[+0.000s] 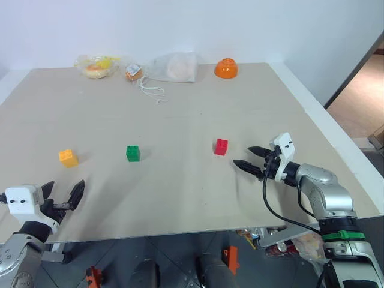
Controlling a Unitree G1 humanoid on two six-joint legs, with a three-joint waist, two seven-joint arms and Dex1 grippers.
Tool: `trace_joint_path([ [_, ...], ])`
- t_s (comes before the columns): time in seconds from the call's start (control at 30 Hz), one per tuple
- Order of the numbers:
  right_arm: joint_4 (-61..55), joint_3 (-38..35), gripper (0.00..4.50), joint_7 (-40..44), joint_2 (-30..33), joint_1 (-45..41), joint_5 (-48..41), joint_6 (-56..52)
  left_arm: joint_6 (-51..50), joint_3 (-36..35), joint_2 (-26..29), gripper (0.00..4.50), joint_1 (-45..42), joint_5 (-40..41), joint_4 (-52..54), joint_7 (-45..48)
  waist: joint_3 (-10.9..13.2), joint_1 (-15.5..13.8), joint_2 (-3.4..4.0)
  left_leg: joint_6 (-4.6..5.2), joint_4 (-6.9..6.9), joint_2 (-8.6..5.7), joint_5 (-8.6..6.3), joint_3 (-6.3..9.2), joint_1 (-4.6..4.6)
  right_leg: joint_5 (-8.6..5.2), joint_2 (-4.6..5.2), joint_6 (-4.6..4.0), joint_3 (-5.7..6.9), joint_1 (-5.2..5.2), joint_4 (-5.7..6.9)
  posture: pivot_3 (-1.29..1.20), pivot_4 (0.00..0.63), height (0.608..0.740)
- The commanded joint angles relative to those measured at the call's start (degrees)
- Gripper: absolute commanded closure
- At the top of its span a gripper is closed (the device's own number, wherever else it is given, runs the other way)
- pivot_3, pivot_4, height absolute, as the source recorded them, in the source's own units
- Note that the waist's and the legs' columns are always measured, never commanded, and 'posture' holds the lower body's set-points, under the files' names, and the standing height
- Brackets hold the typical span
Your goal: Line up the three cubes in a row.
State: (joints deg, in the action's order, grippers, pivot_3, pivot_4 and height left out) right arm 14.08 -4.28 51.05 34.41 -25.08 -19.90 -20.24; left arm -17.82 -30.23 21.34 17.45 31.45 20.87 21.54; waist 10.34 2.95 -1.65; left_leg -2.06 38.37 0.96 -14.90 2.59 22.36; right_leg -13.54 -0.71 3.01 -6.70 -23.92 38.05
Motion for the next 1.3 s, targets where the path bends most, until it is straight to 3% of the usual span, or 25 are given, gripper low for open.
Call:
trace_joint_path([
  [0.03,-1.6,-0.8,0.04,0.1,0.0,-0.5,-0.4,0.4,1.0,-1.1,1.2,0.00,-0.9,-1.1,0.4,-0.5,0.0,0.0,0.00,0.00,0.00,0.00,0.00,0.00,0.00,0.00,0.00,0.00,0.00,0.00,0.00,0.00,0.150,0.740],
  [0.4,5.0,3.3,0.04,3.5,0.3,-5.0,4.9,6.8,2.8,12.8,10.1,0.00,-3.3,-1.4,7.3,17.1,0.0,0.0,0.02,0.00,-0.01,0.00,0.00,-0.03,0.00,0.00,0.01,-0.01,-0.02,-0.02,-0.01,0.00,0.150,0.740],
  [0.73,30.1,9.1,0.04,6.0,-3.7,-18.8,13.6,22.1,-2.1,23.9,12.1,0.00,-17.4,-0.1,6.6,22.4,0.0,0.6,0.02,0.00,-0.01,0.03,0.01,-0.03,-0.02,0.18,-0.02,-0.21,0.01,-0.01,0.00,0.00,0.150,0.740],
  [0.93,41.8,8.9,0.04,5.9,-7.4,-25.7,15.9,27.6,-3.5,25.8,10.6,0.00,-21.4,1.5,5.8,22.9,0.0,1.7,0.02,0.00,0.00,0.02,0.01,0.00,-0.03,0.32,-0.01,-0.38,0.01,0.02,0.00,0.00,0.150,0.740],
  [1.3,47.5,8.2,0.04,8.5,-11.0,-29.1,16.9,31.2,-1.4,25.9,9.2,0.00,-21.3,-0.6,1.7,23.8,0.0,2.9,0.02,0.01,-0.03,0.22,0.02,-0.01,-0.15,0.36,-0.22,-0.35,0.01,0.04,0.01,0.00,0.150,0.740],
])
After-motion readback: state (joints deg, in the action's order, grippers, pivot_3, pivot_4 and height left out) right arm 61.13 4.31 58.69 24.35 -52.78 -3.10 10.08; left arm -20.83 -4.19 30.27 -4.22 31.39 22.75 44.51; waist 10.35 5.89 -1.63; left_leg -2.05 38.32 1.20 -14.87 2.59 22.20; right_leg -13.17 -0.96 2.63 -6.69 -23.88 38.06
